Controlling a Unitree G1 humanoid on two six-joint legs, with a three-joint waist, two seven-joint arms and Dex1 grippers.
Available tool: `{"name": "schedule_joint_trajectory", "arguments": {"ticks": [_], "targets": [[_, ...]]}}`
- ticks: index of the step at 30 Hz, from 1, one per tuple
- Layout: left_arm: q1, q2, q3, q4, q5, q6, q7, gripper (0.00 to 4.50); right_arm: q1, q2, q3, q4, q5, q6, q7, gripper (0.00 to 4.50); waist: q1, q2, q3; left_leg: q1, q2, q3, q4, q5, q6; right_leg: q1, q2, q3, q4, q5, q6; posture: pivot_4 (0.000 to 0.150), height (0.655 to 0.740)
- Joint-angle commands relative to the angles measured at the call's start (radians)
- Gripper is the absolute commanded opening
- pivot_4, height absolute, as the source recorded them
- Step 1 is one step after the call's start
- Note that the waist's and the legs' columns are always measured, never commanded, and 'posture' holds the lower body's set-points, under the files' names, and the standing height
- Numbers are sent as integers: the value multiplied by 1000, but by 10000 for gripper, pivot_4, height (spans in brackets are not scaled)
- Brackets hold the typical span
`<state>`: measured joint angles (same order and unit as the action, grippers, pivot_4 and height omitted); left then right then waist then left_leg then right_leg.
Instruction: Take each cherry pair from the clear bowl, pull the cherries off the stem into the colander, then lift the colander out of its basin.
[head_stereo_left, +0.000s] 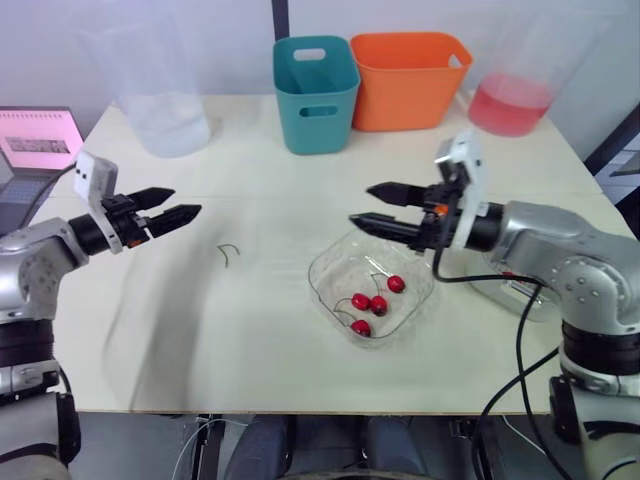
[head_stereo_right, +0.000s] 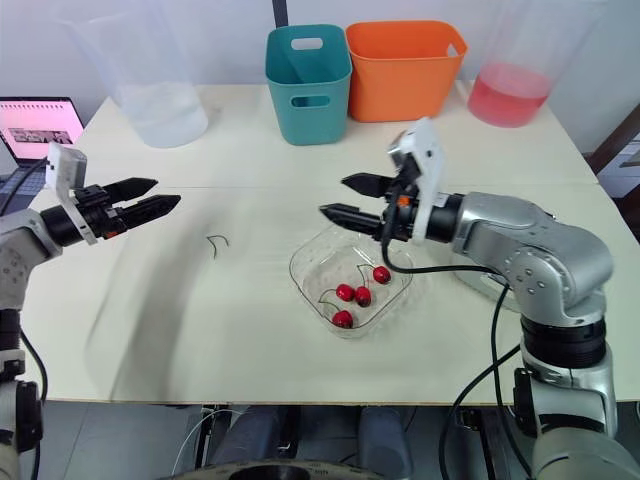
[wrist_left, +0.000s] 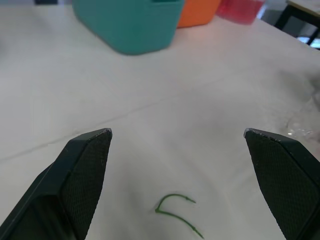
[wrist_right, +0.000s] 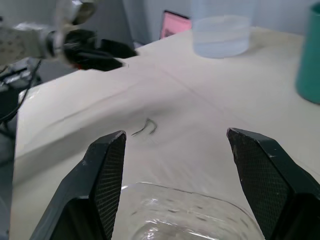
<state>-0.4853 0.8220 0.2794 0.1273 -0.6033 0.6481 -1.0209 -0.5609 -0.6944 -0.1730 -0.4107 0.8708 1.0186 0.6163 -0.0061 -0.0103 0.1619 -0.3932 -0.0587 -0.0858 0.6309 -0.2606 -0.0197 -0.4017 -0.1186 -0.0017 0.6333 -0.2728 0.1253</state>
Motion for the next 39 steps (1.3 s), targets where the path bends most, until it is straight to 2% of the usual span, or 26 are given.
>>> {"name": "schedule_joint_trajectory", "arguments": {"ticks": [1,3,7,14,18,22,27,30,32,39], "targets": [[16,16,-14,-228,-81,59,-21,44571,42,-110,-171,24,4,-1,12,34953,0,0,0,0,0,0,0,0,0,0,0,0,0,0,0,1500,7400],[22,-4,-28,-318,-108,98,15,44571,103,-193,-211,40,-33,-16,43,34953,-1,0,0,0,0,0,0,0,0,1,0,0,-1,0,0,1500,7400],[33,-14,-64,-373,-115,115,22,44571,180,-278,-230,48,-57,-42,99,34953,-15,0,0,3,2,2,0,-1,1,2,2,1,-1,0,0,1500,7400],[17,-16,-91,-363,-126,107,7,44571,129,-357,-196,43,-55,-8,123,34953,-9,2,0,3,3,3,0,-1,2,2,4,2,0,0,-1,1500,7400],[39,29,-139,-459,-106,99,-27,44571,-9,-435,-31,-37,-10,128,154,34953,-7,2,0,2,3,2,0,-1,2,2,4,1,-1,0,-1,1500,7400],[32,52,-122,-580,-255,217,-39,44571,-117,-454,216,-164,-125,123,151,34953,-8,2,0,2,3,1,0,-1,2,2,3,1,-2,0,-1,1500,7400],[64,75,-141,-699,-276,219,-18,44571,-176,-437,381,-237,-186,162,154,34953,-6,2,0,1,2,2,0,-1,2,1,3,1,-2,0,-1,1500,7400],[83,83,-177,-720,-221,181,-18,45000,-188,-410,489,-246,-264,160,133,26026,-6,2,0,1,2,2,0,-1,2,2,3,1,-2,0,-1,1500,7400],[98,76,-190,-724,-207,165,-12,45000,-198,-382,548,-242,-306,172,118,16819,-6,2,0,1,2,2,0,-1,2,2,3,1,-2,0,-1,1500,7400],[94,64,-200,-726,-219,153,9,45000,-277,-349,710,-219,-470,182,103,16819,-7,2,0,1,2,2,0,-1,2,1,3,1,-2,0,-1,1500,7400]]}}
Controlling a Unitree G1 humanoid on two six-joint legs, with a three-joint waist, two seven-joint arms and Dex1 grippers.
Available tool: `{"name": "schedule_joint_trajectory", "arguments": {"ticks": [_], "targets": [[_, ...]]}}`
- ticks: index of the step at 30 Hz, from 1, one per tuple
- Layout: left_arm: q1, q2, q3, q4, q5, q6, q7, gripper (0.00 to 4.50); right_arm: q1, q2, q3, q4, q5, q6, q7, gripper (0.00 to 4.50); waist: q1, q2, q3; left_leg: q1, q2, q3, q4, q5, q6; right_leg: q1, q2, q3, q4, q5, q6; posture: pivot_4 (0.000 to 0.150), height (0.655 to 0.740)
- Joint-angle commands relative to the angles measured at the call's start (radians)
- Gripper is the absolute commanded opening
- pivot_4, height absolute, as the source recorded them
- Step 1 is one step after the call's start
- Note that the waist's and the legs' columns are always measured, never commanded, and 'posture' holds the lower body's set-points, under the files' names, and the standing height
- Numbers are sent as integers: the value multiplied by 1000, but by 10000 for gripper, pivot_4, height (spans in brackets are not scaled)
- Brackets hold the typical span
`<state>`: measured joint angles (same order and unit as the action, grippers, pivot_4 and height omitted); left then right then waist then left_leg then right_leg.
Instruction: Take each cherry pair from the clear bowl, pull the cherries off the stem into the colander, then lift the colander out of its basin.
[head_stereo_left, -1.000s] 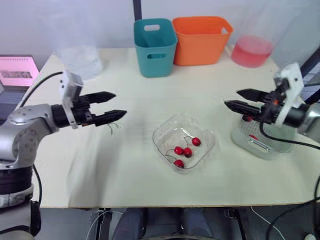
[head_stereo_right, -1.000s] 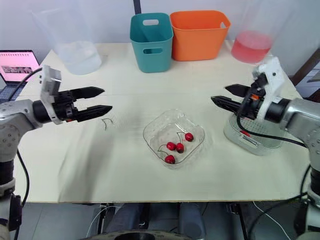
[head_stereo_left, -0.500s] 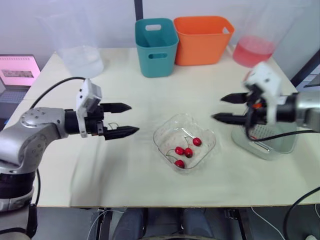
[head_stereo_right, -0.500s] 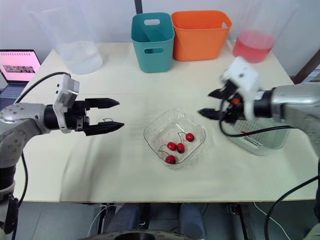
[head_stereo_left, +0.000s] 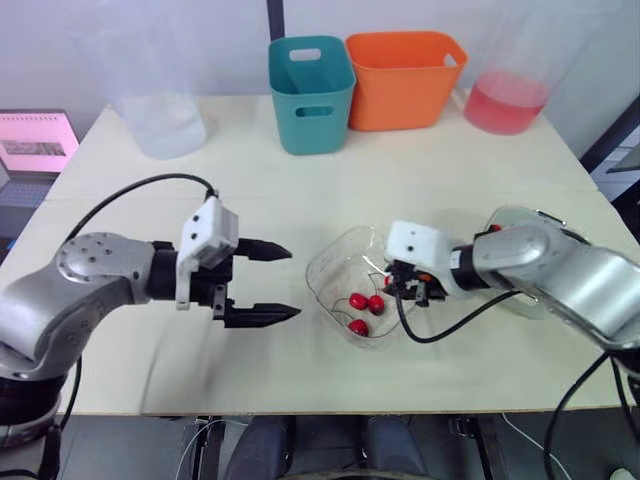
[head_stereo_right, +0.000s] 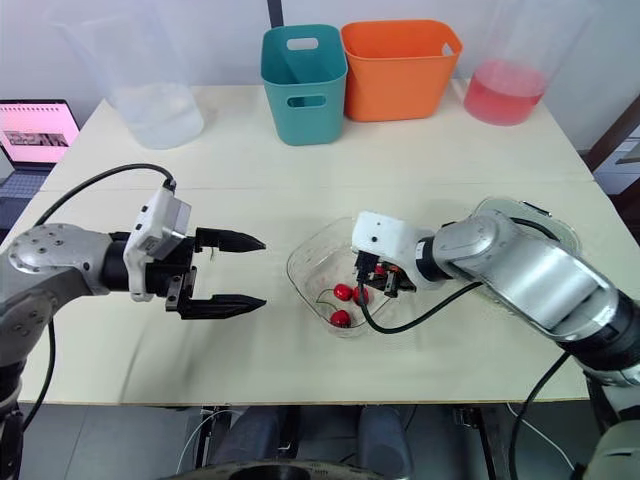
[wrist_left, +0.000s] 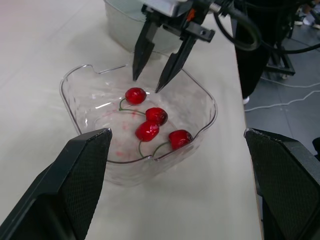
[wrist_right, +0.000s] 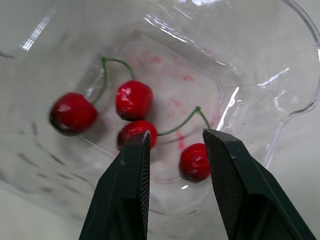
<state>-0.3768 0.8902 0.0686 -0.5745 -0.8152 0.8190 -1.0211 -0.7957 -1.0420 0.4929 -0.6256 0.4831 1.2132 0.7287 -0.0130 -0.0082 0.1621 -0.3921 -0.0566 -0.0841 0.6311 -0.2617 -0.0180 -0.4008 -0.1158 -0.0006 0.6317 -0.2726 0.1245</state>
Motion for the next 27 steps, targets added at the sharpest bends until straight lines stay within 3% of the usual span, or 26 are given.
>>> {"name": "schedule_joint_trajectory", "arguments": {"ticks": [1,4,5,7,11,18,22,27], "targets": [[-17,-6,8,-24,-7,-19,12,45000,-49,4,60,1,-101,-13,-10,16819,0,0,0,0,0,0,0,0,0,0,0,0,0,0,0,1500,7400],[-17,-14,-1,-26,-2,-23,23,45000,-75,25,100,-1,-129,7,6,16819,0,0,0,0,0,0,0,0,0,0,0,0,0,0,0,1500,7400],[-14,-17,-4,-28,1,-26,28,45000,-81,31,108,-7,-133,15,14,19132,0,0,0,0,0,0,0,0,0,0,0,0,0,0,0,1500,7400],[-11,-23,-9,-28,4,-30,36,45000,-90,41,117,-11,-138,28,27,25515,0,0,0,0,0,0,0,0,0,0,0,0,0,0,0,1500,7400],[-10,-31,-16,-26,7,-36,44,45000,-116,79,106,18,-135,67,31,44657,-2,0,0,0,0,0,0,0,0,0,0,0,0,0,0,1500,7400],[-18,-36,-21,-20,14,-44,52,45000,-129,113,137,69,-179,35,42,44657,-1,0,0,0,0,0,0,0,0,0,0,0,0,0,0,1500,7400],[-15,-32,-20,-20,19,-45,49,45000,-99,202,2,88,-67,147,70,44657,-2,0,0,0,0,0,0,0,0,0,0,0,0,0,0,1500,7400],[-19,-35,-24,-12,32,-50,47,45000,-87,207,-7,106,-39,142,100,44657,1,0,0,0,0,0,0,0,0,0,0,0,0,0,0,1500,7400]]}}
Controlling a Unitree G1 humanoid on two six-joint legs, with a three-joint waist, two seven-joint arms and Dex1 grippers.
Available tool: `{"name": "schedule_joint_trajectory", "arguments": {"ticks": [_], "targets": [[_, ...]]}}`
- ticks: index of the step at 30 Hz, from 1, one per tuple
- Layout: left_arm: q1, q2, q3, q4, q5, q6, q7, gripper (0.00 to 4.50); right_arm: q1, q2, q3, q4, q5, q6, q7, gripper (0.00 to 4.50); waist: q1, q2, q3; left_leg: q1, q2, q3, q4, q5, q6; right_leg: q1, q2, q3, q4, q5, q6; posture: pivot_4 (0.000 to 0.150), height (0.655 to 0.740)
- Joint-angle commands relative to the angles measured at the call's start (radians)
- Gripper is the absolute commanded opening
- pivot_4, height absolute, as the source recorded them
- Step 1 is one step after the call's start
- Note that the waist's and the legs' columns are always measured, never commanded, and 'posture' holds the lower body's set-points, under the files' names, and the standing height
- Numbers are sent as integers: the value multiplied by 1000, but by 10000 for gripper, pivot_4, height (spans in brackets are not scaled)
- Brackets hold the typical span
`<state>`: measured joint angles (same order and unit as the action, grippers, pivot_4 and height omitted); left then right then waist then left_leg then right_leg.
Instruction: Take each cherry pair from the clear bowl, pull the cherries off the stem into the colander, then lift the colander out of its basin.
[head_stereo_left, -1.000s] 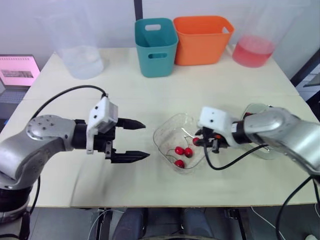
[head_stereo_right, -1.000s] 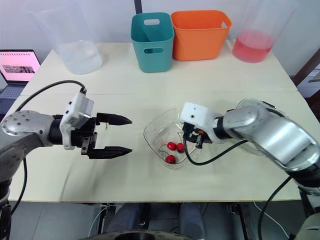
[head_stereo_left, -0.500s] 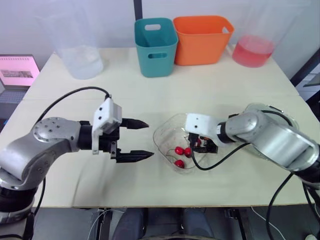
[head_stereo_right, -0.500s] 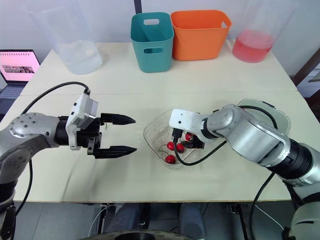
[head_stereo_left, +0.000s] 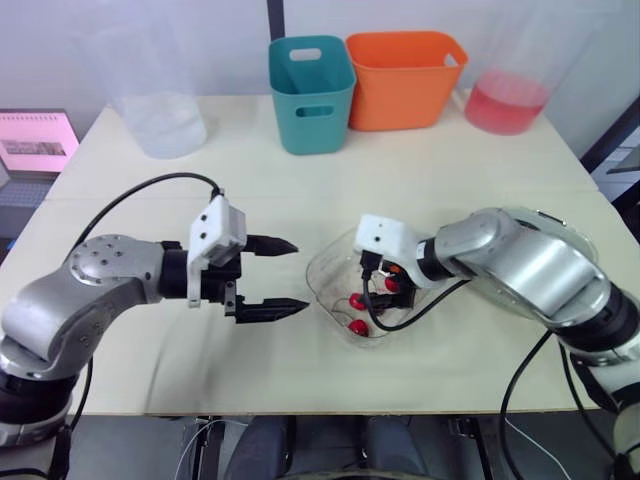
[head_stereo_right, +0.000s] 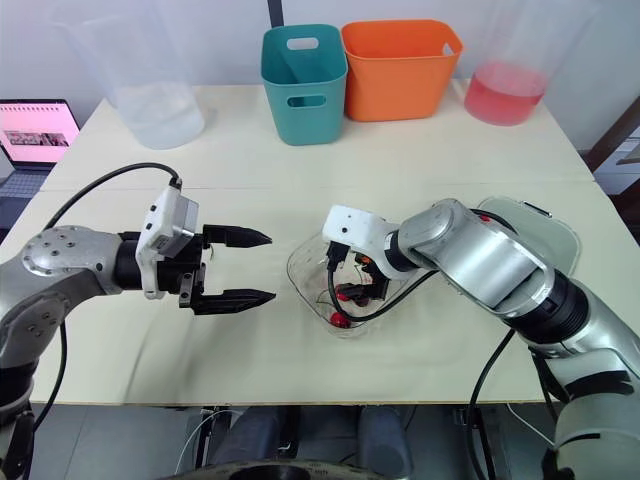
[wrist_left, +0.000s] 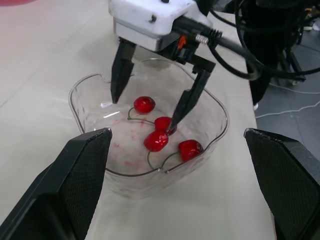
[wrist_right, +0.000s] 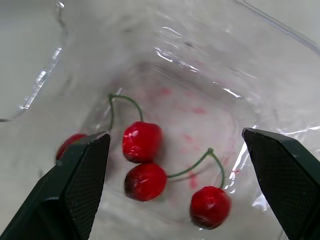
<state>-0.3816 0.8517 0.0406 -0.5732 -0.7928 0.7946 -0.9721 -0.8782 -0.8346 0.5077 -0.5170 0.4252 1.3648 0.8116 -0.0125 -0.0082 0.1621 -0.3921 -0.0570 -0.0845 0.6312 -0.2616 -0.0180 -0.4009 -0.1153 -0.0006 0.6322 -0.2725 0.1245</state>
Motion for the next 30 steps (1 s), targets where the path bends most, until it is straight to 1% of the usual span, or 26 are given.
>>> {"name": "schedule_joint_trajectory", "arguments": {"ticks": [1,5,7,13,19,21,22,23,24,25,27,29,30], "targets": [[-14,8,2,-11,13,-26,-6,45000,-4,-1,-13,1,19,-20,23,44657,0,0,0,0,0,0,0,0,0,0,0,0,0,0,0,1500,7400],[-2,41,-12,-6,47,-38,-37,45000,-9,0,40,16,-3,-64,37,44657,-2,0,0,0,0,0,0,0,0,0,0,0,0,0,0,1500,7400],[14,74,-21,-10,66,-45,-63,45000,-18,4,78,34,-26,-95,43,44657,-6,0,0,0,0,0,0,0,0,-1,0,0,0,0,0,1500,7400],[48,136,-16,-32,73,-44,-103,45000,-42,19,156,82,-85,-158,63,44657,-4,0,0,0,0,0,0,0,0,-1,1,0,0,0,0,1500,7400],[63,136,-9,-43,73,-49,-92,45000,-48,49,195,89,-112,-171,80,44657,-3,0,0,0,0,0,0,0,0,-1,0,0,0,0,0,1500,7400],[63,131,-5,-45,68,-47,-85,45000,-46,47,208,85,-121,-176,88,39337,-3,0,0,0,0,0,0,0,0,-1,0,0,0,0,0,1500,7400],[63,129,-4,-47,66,-46,-82,45000,-45,46,213,83,-125,-179,91,36000,-3,0,0,0,0,0,0,0,0,-1,0,0,0,0,0,1500,7400],[61,126,-2,-47,63,-45,-78,45000,-44,46,219,83,-131,-182,93,31714,-3,0,0,0,0,0,0,0,0,-1,0,0,0,0,0,1500,7400],[59,123,-1,-48,61,-44,-74,45000,-44,47,227,85,-138,-188,93,25842,-3,0,0,0,0,0,0,0,0,-1,0,0,0,0,0,1500,7400],[57,120,-1,-47,59,-44,-71,45000,-43,48,232,88,-144,-192,93,21220,-3,0,0,0,0,0,0,0,0,-1,0,0,0,0,0,1500,7400],[53,115,-1,-45,56,-44,-66,45000,-44,59,234,97,-154,-193,89,10097,-3,0,0,0,0,0,0,0,0,-1,0,0,0,0,0,1500,7400],[51,114,-1,-43,54,-45,-63,45000,-45,65,232,100,-162,-192,89,187,-4,0,0,0,0,0,0,0,0,-1,1,0,0,0,0,1500,7400],[49,114,-1,-41,53,-46,-62,45000,-47,66,230,100,-166,-191,90,187,-4,0,0,0,0,0,0,0,0,-1,1,0,0,0,0,1500,7400]]}}
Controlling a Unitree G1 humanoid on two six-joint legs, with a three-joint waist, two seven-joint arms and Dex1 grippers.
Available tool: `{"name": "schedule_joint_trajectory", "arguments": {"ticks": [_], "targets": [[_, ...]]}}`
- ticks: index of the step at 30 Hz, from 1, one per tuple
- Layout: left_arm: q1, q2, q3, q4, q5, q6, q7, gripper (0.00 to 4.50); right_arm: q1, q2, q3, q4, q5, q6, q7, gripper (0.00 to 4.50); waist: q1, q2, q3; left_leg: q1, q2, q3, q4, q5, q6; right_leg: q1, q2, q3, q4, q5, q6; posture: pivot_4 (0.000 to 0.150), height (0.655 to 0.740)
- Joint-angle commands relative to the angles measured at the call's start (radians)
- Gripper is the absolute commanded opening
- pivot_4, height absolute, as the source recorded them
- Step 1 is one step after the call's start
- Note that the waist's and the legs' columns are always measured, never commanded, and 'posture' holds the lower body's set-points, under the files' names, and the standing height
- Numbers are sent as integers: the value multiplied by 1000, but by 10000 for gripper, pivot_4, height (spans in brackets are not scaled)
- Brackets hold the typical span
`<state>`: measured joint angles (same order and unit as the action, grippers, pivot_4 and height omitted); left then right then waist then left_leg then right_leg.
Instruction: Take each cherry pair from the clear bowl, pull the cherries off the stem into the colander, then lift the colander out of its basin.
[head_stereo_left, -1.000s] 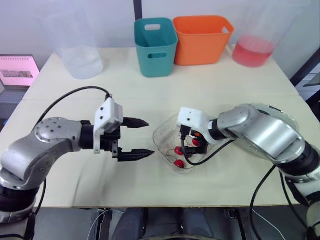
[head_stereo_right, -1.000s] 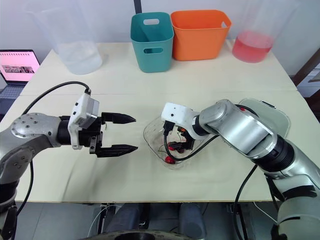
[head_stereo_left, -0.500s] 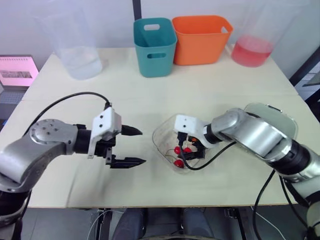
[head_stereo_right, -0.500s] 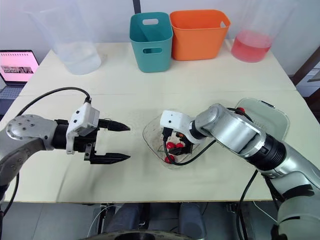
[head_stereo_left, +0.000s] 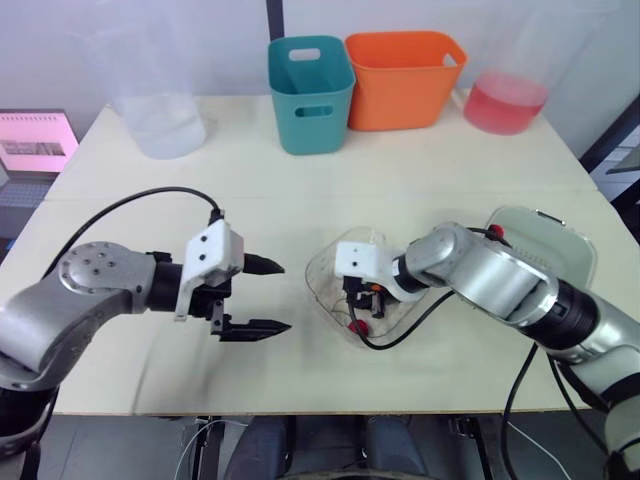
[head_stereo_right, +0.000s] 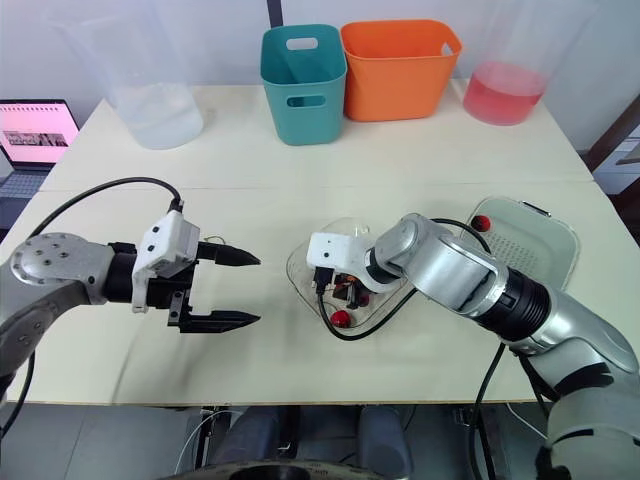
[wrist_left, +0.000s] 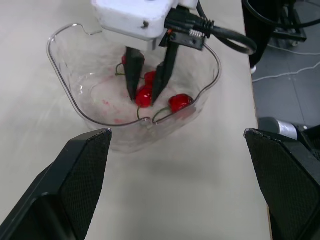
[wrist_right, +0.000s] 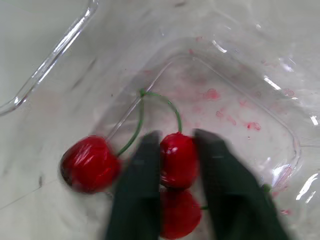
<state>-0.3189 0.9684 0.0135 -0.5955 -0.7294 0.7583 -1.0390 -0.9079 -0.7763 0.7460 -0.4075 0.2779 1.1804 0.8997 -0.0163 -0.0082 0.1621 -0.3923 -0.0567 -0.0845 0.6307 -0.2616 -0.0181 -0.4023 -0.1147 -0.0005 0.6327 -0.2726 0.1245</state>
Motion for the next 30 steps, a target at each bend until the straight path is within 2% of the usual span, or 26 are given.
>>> {"name": "schedule_joint_trajectory", "arguments": {"ticks": [1,8,15,20,23,30], "targets": [[-16,-4,26,-16,-11,-10,6,45000,-20,9,-11,-11,-21,-6,2,187,0,0,0,0,0,0,0,0,0,0,0,0,0,0,0,1500,7400],[-24,-6,24,3,-2,-19,-3,45000,-33,21,-64,-19,-19,6,-5,187,0,0,0,0,0,0,0,0,0,0,0,0,0,0,0,1500,7400],[-38,-5,56,81,-5,-28,-20,45000,-58,22,-249,-33,48,91,-16,187,1,0,0,0,0,0,0,0,0,0,0,0,0,0,0,1500,7400],[-136,-102,115,193,-67,-11,54,45000,-8,37,-423,-53,92,130,-62,187,8,0,0,0,0,0,0,0,0,1,0,0,0,0,0,1500,7400],[-221,-168,132,283,-71,-8,99,45000,27,87,-588,-75,141,116,-97,187,5,-1,0,0,-1,0,1,0,0,1,-1,-1,0,0,0,1500,7400],[-372,-242,125,395,-110,16,98,45000,11,211,-878,-112,269,174,-182,187,0,-1,0,0,0,0,0,2,-3,-1,0,0,3,0,0,1500,7400]]}}
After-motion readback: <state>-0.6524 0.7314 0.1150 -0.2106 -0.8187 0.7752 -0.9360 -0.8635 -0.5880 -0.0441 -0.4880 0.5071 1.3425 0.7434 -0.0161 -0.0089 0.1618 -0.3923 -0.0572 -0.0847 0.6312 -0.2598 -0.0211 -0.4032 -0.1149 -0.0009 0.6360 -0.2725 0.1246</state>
